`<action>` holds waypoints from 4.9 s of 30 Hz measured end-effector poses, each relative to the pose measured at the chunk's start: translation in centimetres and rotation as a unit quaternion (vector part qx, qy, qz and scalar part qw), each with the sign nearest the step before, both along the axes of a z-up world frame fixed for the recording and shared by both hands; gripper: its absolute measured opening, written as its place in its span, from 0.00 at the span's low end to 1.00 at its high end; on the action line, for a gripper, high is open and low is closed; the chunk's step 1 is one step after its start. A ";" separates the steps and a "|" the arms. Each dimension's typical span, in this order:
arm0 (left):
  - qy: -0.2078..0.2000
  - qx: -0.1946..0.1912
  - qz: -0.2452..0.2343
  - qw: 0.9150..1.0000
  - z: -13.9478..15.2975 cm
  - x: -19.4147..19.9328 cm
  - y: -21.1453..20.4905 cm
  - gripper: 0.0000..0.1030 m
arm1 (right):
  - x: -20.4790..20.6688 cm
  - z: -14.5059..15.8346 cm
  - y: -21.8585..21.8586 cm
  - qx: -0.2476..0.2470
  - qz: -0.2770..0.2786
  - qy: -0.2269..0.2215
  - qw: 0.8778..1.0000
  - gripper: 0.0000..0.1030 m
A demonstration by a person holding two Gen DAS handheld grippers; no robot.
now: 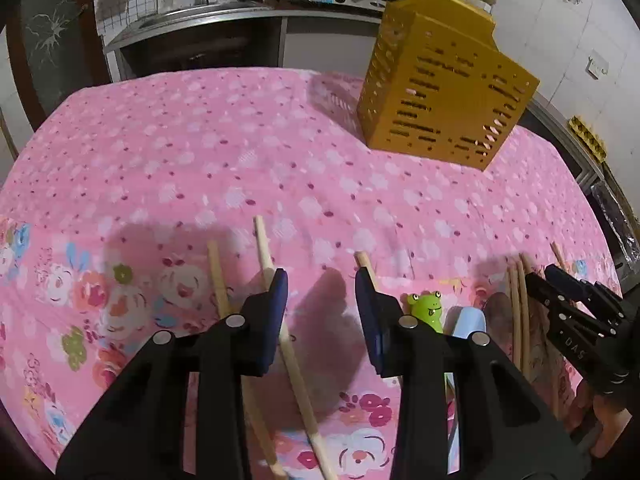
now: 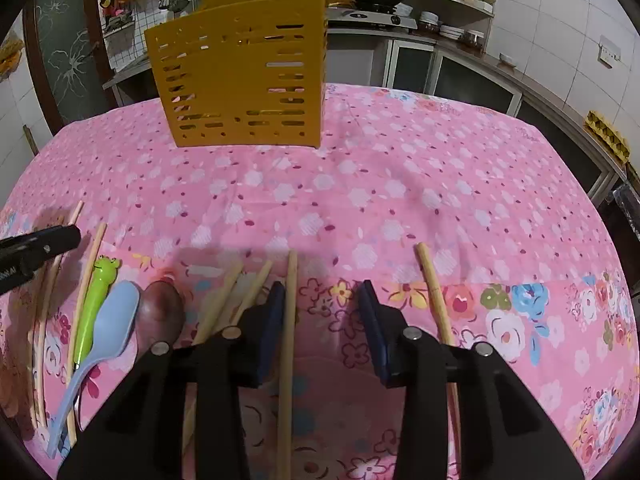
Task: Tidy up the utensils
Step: 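Lower the left tool toward a wooden chopstick while the right tool lowers toward another, then close the left tool on a chopstick while the right tool closes on another chopstick, then lift the left tool's chopstick toward the yellow holder while the right tool carries its chopstick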
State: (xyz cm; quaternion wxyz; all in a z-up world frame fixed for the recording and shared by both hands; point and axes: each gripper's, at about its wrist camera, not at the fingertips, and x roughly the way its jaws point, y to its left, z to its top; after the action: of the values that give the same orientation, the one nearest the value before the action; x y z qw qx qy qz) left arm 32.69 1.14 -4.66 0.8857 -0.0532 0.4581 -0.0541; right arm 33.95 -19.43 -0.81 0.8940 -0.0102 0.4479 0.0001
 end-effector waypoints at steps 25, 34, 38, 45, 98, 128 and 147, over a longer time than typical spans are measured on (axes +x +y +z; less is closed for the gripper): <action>0.016 0.056 0.019 0.998 -1.1 1.0 0.5 0.34 | -0.5 -0.2 -0.1 -0.001 -0.003 -0.008 1.000 0.38; 0.025 0.068 0.005 0.997 -1.1 1.9 -0.2 0.17 | -0.1 -0.1 0.4 -0.007 -0.008 -0.004 1.000 0.35; 0.025 0.073 0.003 0.997 -1.1 2.1 -0.7 0.10 | 0.3 0.0 0.4 -0.005 -0.013 0.002 1.000 0.34; 0.015 0.074 0.003 0.997 -1.2 1.7 -0.6 0.06 | 0.0 -0.1 1.0 -0.011 -0.006 -0.007 1.000 0.25; -0.049 0.041 -0.002 0.998 0.9 -0.2 -0.3 0.04 | -0.7 1.2 -0.4 0.051 -0.011 -0.061 0.997 0.06; -0.170 -0.037 -0.022 0.985 9.4 -6.1 0.9 0.04 | -6.0 9.2 -0.9 0.078 0.012 -0.167 0.983 0.06; -0.202 -0.013 -0.034 0.979 12.2 -6.3 -0.1 0.04 | -5.9 12.2 -1.9 0.085 0.008 -0.191 0.978 0.06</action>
State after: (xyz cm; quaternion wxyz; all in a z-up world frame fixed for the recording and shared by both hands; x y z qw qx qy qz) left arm 26.41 1.02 7.56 0.9568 -0.0370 0.2706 -0.0997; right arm 28.03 -21.29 11.39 0.9607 0.0626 0.2669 0.0435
